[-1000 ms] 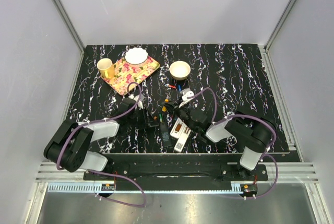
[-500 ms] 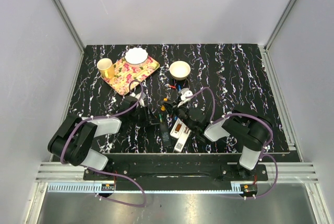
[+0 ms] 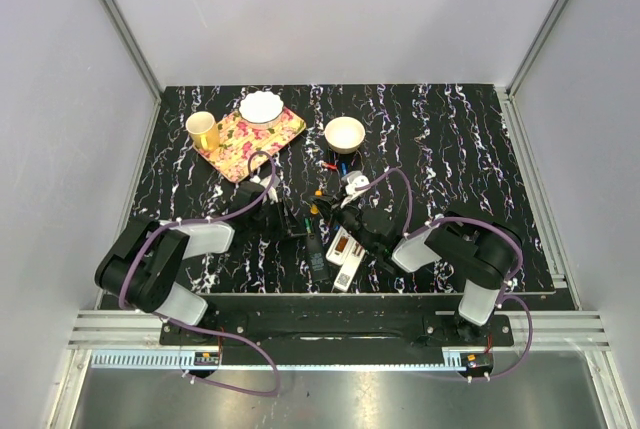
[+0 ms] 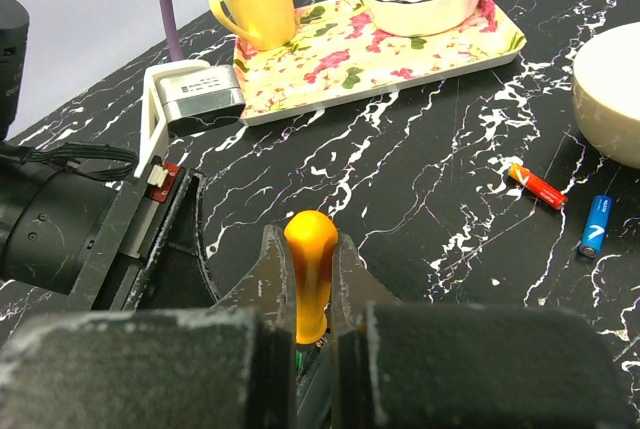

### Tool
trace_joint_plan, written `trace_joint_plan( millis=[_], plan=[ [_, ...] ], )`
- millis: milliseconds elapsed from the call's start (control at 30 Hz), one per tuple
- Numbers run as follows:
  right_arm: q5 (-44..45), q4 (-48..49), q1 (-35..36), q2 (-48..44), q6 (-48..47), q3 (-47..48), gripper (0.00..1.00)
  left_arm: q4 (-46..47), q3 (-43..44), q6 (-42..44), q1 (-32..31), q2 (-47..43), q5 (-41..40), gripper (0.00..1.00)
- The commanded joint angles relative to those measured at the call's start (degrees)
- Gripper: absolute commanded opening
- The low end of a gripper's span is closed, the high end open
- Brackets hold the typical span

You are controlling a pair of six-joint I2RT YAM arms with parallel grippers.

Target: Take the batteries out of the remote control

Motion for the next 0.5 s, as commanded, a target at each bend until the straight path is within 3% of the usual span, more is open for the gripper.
trace_joint_plan(
  millis=[0, 467],
  plan=[
    [-0.66, 13.61, 0.43, -0.90, -0.50, 0.02, 0.00, 2.00, 1.38, 0.56, 0.23, 1.25, -0.06, 0.31],
    [-4.36, 13.70, 0.25, -0.99, 5.04, -0.16, 0.00, 0.42, 1.03, 1.17, 0.67, 1.69, -1.03, 0.29]
  ],
)
